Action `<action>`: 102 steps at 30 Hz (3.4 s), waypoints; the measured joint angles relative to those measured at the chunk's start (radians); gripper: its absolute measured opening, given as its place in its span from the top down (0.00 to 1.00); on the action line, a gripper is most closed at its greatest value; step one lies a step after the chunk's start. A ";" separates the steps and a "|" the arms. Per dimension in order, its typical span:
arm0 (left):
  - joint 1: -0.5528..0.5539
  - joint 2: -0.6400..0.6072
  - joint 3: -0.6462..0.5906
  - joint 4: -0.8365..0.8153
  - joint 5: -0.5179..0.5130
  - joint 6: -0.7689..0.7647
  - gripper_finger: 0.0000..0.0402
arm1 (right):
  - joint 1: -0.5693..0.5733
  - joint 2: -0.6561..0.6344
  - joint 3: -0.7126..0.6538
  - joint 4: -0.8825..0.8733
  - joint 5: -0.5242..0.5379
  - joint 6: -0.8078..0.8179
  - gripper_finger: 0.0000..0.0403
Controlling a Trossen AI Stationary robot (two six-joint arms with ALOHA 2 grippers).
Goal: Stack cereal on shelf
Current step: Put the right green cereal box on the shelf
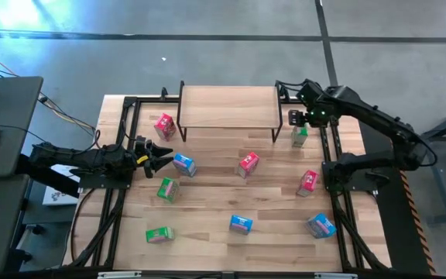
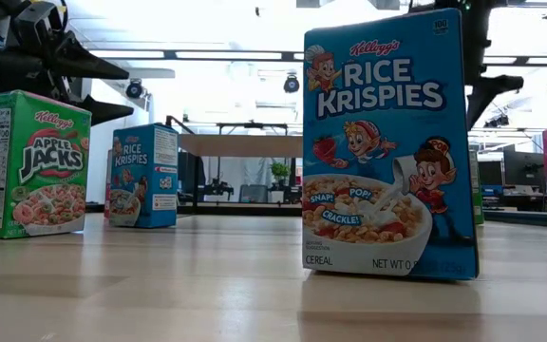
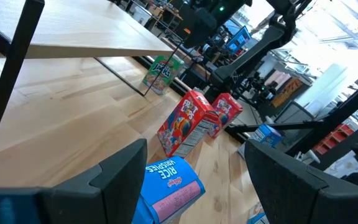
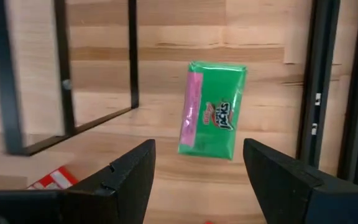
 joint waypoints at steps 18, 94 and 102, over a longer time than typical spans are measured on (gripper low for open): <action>0.000 0.000 0.000 0.000 -0.001 0.000 0.35 | -0.006 0.000 -0.174 0.150 0.049 0.007 0.41; 0.000 0.000 0.000 0.001 -0.024 0.000 0.35 | 0.014 0.064 0.582 0.063 0.277 -0.499 0.66; 0.000 0.000 0.000 0.001 -0.024 0.000 0.35 | 0.014 0.065 0.617 0.183 0.250 -0.731 0.66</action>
